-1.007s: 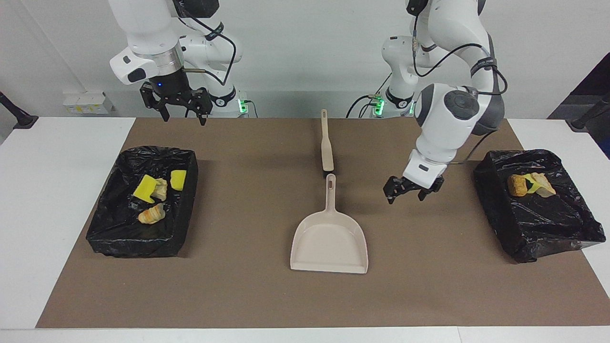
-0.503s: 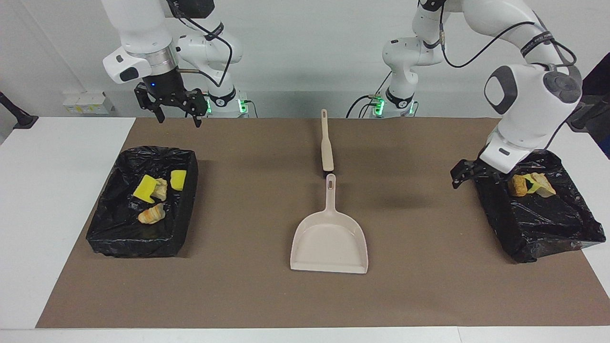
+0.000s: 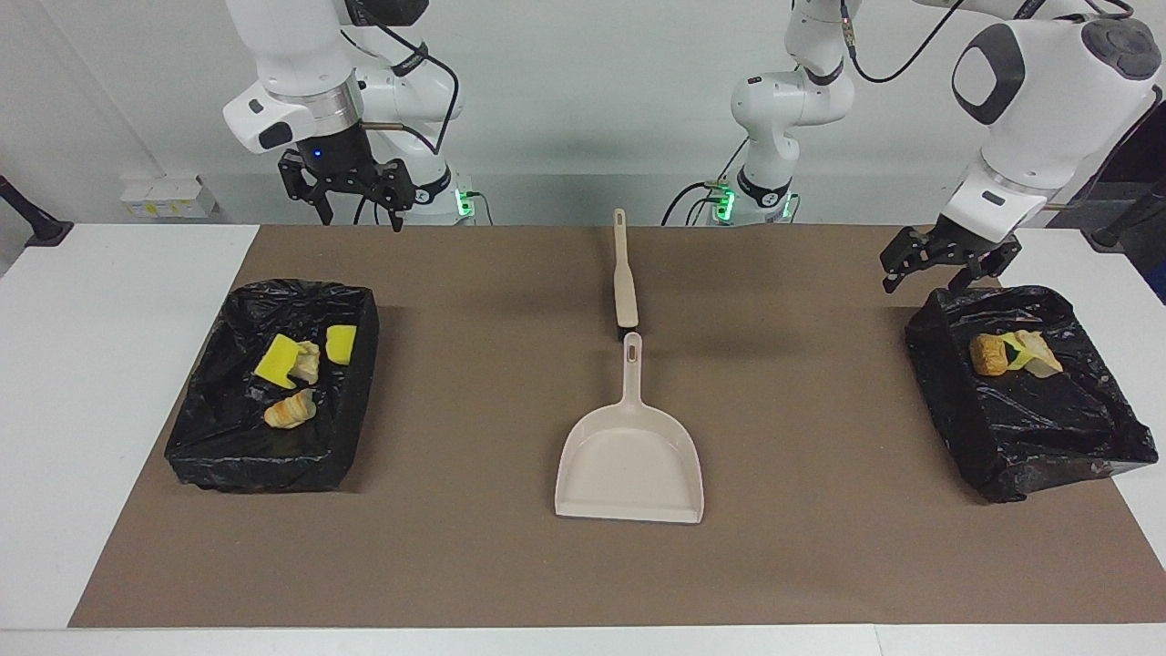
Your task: Sweep and dump trash in bin
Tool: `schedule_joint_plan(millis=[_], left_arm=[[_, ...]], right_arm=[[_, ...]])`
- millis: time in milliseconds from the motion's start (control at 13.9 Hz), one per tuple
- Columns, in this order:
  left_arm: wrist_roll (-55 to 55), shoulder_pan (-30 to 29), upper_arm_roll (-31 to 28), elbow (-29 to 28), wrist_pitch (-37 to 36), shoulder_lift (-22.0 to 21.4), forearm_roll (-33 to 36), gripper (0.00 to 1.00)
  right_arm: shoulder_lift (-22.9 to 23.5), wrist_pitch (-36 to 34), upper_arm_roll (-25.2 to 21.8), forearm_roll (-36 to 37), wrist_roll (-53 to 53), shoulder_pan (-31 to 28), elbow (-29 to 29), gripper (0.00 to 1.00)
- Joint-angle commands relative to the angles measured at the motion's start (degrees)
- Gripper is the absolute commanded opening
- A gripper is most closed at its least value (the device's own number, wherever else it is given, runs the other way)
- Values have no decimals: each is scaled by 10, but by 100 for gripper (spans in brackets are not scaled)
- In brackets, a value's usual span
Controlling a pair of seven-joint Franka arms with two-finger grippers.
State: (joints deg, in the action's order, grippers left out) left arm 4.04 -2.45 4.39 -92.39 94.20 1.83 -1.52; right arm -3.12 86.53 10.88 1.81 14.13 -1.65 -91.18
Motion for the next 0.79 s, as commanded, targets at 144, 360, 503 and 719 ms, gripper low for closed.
schedule_joint_plan(millis=[144,360,503,719], left_arm=[[-3,1,-1,-22,-33,-35,3,100],[7,1,-2,-9,-29,-28,1,100],[7,3,-2,-7,-28,-27,3,100],[8,4,-2,-8,-31,-28,2,100]], right_arm=[[9,1,-18,-14,-37,18,10,100],[8,-2,-18,-15,-37,16,11,100],[8,-2,-17,-16,-37,17,17,100],[9,-2,-20,-32,-38,9,19,100]])
